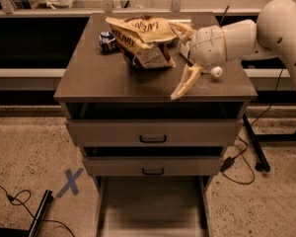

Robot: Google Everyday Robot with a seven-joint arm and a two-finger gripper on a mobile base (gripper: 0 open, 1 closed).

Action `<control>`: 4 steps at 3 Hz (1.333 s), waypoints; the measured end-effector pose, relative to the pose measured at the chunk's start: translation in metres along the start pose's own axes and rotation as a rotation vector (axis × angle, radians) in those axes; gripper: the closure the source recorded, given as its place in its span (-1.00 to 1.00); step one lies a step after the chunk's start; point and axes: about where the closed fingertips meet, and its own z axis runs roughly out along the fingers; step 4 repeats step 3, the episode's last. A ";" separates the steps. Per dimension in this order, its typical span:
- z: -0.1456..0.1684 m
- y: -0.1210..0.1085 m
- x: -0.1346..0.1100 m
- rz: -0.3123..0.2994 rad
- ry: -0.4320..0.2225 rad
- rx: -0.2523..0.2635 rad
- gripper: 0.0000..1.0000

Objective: Pick brown chip bag from bottom drawer and place on counter

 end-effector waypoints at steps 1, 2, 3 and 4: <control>-0.015 0.033 -0.010 0.018 0.116 -0.010 -1.00; -0.033 0.071 -0.014 0.046 0.188 -0.003 -1.00; -0.032 0.071 -0.014 0.045 0.188 -0.003 -1.00; -0.032 0.071 -0.014 0.045 0.188 -0.003 -1.00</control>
Offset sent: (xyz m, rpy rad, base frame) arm -0.0924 -0.0515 -0.0241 -0.1811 0.0276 -0.1742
